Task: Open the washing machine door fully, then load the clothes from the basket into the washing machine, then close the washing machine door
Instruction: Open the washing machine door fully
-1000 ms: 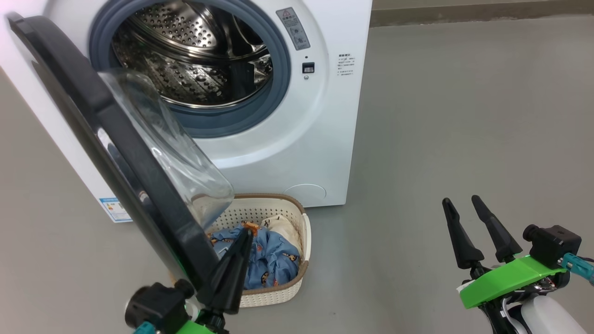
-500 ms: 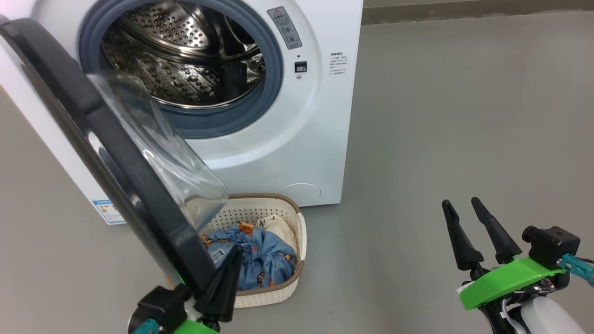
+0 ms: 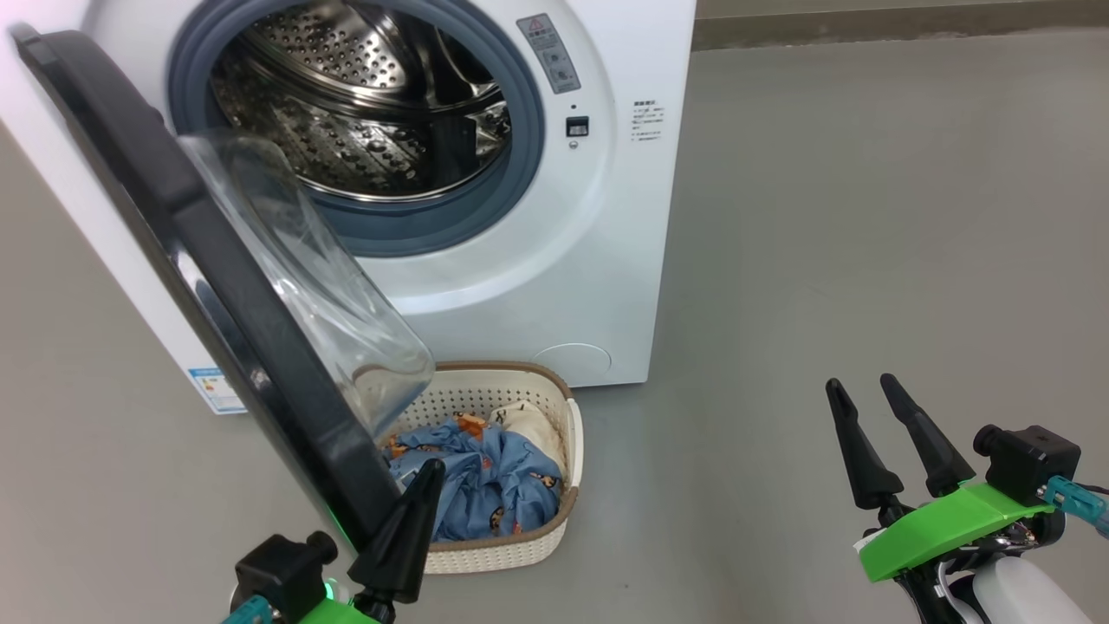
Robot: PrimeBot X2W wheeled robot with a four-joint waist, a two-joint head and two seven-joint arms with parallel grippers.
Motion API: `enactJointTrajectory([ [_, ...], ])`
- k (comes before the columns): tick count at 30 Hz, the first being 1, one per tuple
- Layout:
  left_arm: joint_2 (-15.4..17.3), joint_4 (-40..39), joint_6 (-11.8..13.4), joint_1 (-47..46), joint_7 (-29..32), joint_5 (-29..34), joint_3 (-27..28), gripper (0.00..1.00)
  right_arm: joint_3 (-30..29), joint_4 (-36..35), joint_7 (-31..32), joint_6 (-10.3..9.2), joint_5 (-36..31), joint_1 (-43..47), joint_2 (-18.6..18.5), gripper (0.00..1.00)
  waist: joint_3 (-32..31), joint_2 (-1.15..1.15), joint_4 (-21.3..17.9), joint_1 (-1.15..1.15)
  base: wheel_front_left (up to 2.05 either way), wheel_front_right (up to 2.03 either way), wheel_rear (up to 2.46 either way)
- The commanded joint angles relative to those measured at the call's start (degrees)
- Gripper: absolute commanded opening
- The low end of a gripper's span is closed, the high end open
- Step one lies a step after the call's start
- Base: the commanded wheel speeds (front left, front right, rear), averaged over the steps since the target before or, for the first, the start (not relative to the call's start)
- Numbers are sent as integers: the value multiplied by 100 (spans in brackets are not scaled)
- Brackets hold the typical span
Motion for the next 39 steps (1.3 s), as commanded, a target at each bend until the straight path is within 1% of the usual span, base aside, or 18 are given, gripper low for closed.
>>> enactJointTrajectory([
  [1,222,-136,131,-203,-79,-64,381,0,92,-104,-70,26,36,-90,-97,100,-6,0,71,0,0,0,0],
  [10,348,-258,259,-67,-2,-50,421,0,109,-32,-70,26,21,-66,-50,100,-35,0,392,0,0,0,0],
  [19,506,-479,375,113,89,-83,503,0,92,26,-70,26,12,-37,26,100,-63,0,811,0,0,0,0],
  [28,692,-647,605,217,116,-147,776,0,49,56,-70,26,17,-35,51,100,-60,0,1285,0,0,0,0],
  [35,902,-579,719,109,212,-231,1026,0,49,72,-70,26,20,-36,87,100,-40,0,1628,0,0,0,0],
  [39,1012,-517,730,-1,257,-342,1185,0,32,68,-70,26,8,-33,92,100,6,0,1782,0,0,0,0],
])
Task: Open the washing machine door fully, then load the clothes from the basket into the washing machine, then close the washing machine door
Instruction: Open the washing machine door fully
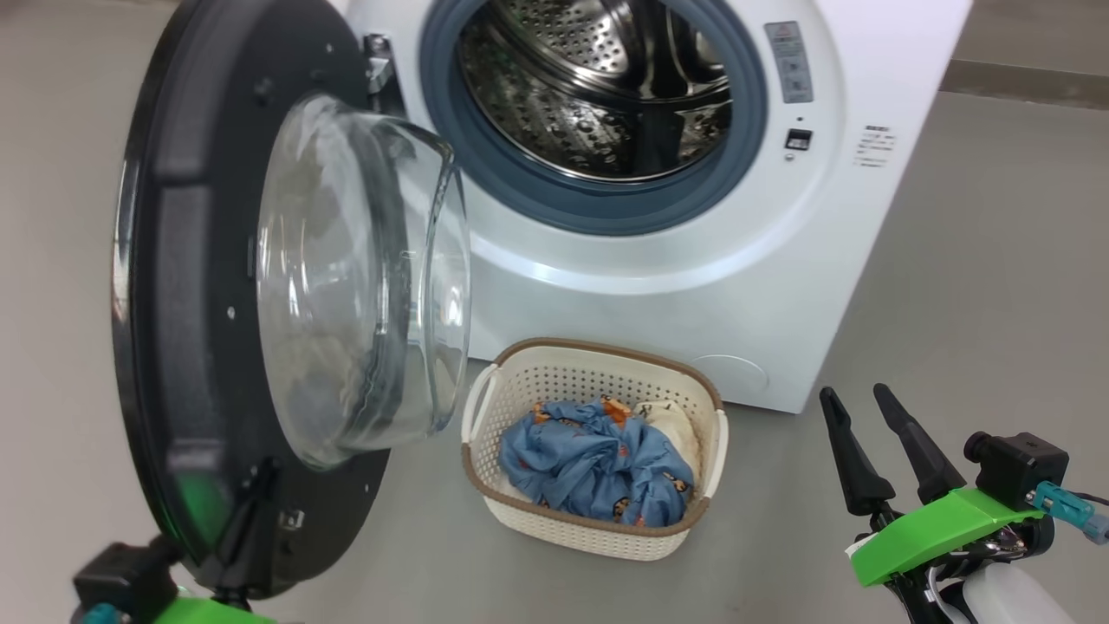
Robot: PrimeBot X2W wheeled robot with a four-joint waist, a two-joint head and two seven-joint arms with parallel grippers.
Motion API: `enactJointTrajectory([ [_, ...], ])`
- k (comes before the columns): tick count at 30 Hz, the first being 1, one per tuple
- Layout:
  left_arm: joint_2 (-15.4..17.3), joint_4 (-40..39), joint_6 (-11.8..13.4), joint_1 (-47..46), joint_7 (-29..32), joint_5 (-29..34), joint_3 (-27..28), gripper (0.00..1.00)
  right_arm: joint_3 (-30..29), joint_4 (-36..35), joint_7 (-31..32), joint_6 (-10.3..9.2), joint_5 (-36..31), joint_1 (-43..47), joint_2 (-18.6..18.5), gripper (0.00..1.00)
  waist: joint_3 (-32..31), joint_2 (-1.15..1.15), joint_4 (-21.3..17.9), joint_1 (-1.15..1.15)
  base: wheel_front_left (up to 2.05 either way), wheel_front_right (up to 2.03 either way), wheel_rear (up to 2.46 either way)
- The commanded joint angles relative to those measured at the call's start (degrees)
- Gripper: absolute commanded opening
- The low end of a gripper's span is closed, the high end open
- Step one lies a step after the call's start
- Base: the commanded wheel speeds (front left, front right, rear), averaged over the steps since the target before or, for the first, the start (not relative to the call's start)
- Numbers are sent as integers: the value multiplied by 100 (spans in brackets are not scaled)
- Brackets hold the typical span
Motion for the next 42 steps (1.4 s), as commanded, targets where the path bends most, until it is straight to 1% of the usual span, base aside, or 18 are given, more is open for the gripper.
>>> enactJointTrajectory([
  [1,243,-45,89,-394,4,-94,383,0,66,-116,-71,26,8,-38,-62,100,67,0,158,0,0,0,0],
  [6,404,189,78,-697,46,-196,561,0,59,-133,-71,26,-8,-92,-77,100,215,0,308,0,0,0,0],
  [13,628,674,-11,-1230,67,-319,743,0,55,-143,-71,26,-57,-234,-119,100,505,0,527,0,0,0,0],
  [19,753,1085,-48,-1551,58,-390,846,0,68,-131,-71,26,-77,-340,-135,100,676,0,691,0,0,0,0],
  [30,1081,2494,-303,-2604,125,-523,923,0,162,-75,-71,26,-107,-657,-236,100,1109,0,970,0,0,0,0],
  [42,1387,3989,-585,-3615,-17,-559,837,0,269,-5,-71,26,-117,-913,-322,100,1425,0,1060,0,0,0,0],
])
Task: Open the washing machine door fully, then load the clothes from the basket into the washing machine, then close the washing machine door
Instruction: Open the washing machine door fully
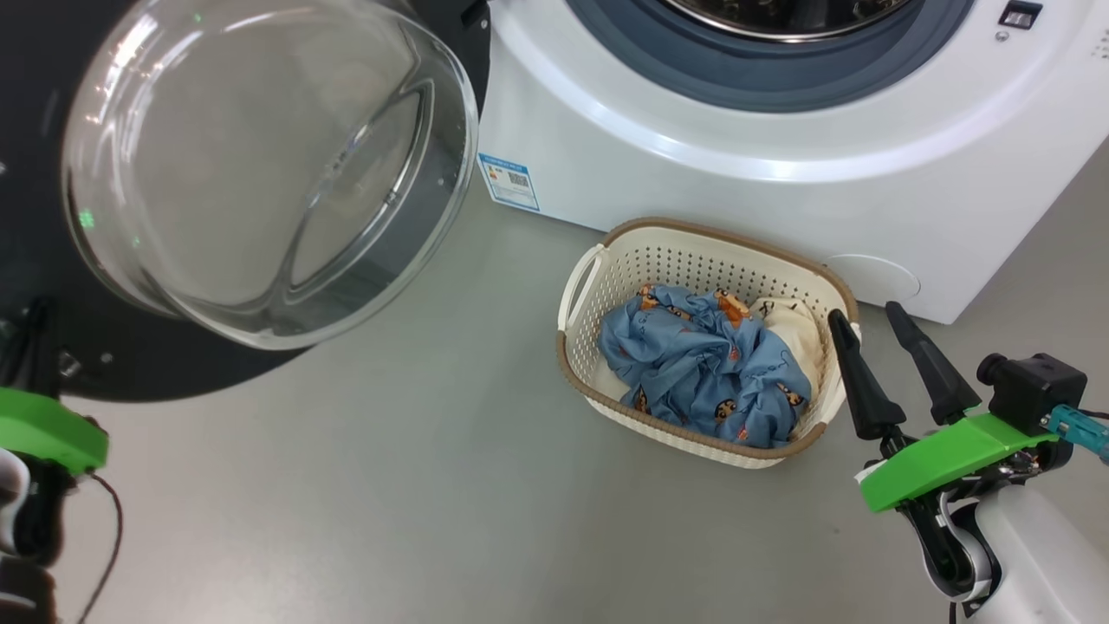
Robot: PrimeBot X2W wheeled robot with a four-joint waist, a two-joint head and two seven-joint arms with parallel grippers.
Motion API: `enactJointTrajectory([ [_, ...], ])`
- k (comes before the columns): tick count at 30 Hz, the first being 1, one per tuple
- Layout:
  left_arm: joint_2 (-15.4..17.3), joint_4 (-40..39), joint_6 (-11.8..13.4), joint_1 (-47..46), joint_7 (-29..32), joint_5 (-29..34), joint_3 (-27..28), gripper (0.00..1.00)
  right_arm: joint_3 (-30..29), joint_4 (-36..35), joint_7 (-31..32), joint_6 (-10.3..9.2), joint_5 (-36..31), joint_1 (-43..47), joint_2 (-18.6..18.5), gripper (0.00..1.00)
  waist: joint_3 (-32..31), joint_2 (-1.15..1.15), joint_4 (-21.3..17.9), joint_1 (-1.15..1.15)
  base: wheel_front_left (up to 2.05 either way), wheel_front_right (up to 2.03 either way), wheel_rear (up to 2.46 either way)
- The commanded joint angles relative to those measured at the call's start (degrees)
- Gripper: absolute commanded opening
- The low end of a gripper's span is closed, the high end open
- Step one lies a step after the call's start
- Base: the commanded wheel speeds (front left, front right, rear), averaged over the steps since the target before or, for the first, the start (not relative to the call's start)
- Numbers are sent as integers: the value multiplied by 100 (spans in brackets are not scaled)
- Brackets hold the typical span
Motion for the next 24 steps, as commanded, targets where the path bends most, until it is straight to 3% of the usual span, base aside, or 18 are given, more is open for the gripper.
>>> enactJointTrajectory([
  [1,498,72,11,-302,-69,-70,210,0,123,-108,-70,26,-49,-132,-55,100,68,0,10,0,0,0,0],
  [12,645,1064,-116,-1037,-294,-124,6,0,185,-42,-70,26,-19,-241,-55,100,69,0,-56,0,0,0,0],
  [24,654,1476,-140,-1235,-457,-115,-255,0,157,-7,-70,26,16,-177,-1,100,-55,0,-78,0,0,0,0],
])
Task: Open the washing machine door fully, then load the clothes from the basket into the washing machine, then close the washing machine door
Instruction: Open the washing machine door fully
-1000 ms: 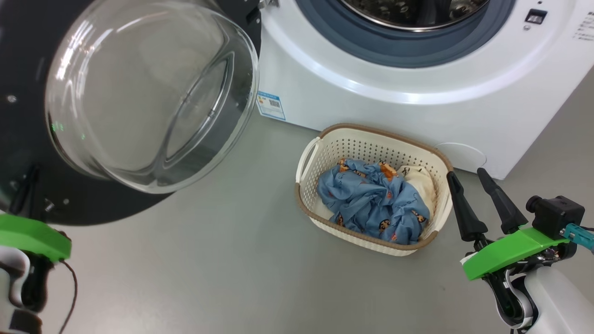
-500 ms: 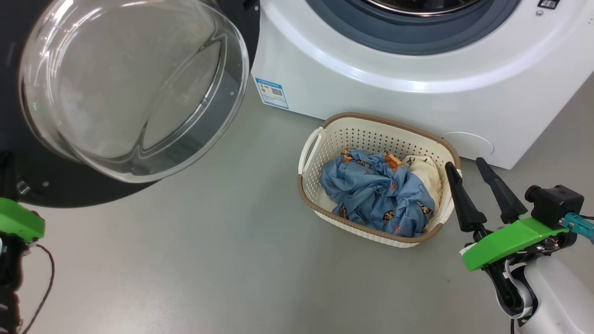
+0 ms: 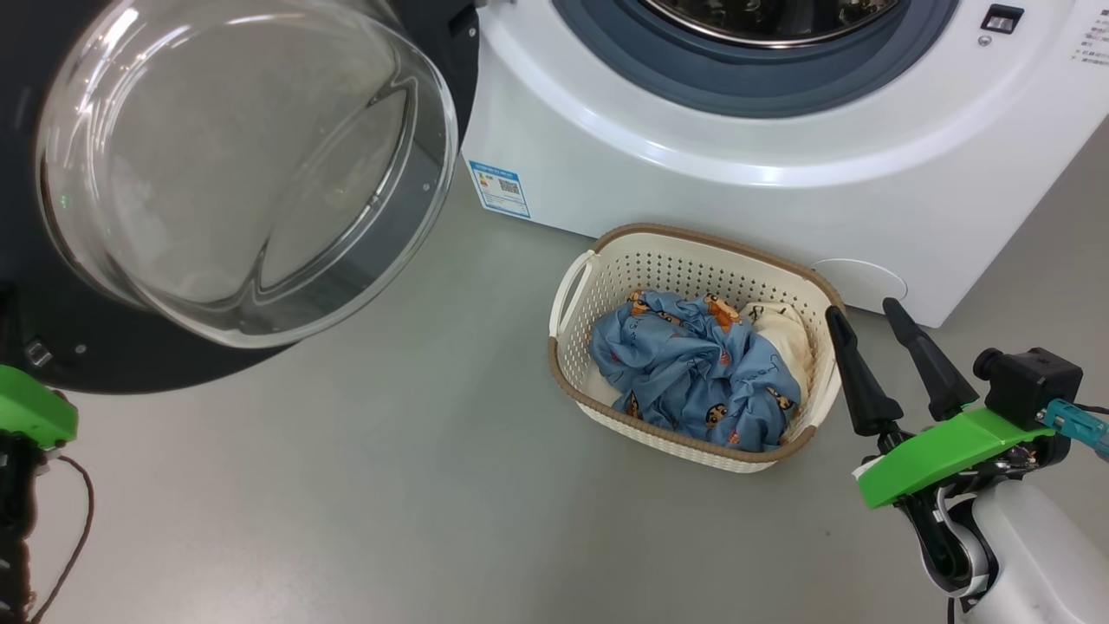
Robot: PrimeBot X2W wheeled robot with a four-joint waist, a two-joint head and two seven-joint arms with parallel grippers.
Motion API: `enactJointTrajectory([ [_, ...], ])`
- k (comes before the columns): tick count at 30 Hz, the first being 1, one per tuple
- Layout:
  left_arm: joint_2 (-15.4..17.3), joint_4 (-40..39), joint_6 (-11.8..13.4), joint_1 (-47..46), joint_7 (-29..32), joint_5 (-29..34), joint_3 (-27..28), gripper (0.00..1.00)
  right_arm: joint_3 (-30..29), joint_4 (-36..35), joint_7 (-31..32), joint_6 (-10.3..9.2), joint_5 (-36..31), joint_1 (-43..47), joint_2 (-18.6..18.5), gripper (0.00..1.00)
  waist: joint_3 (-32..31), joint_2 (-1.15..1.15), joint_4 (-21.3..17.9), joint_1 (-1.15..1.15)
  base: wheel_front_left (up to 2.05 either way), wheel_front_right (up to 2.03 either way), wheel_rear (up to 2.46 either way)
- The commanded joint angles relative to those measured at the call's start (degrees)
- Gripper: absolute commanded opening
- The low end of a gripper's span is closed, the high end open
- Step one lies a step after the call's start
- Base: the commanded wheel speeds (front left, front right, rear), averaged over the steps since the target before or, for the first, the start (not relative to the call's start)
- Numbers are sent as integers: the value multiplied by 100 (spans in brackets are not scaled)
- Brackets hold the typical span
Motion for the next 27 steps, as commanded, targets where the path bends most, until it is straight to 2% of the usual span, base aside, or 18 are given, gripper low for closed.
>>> enactJointTrajectory([
  [1,459,-55,14,-222,-88,-27,145,0,90,-118,-70,26,13,-57,6,100,-11,0,5,0,0,0,0],
  [15,405,-471,11,152,-174,-454,-423,0,-40,-158,-70,26,27,91,172,100,-287,0,78,0,0,0,0],
  [27,450,-1354,10,733,-306,-738,-778,0,-132,-217,-70,26,49,291,299,100,-592,0,43,0,0,0,0],
])
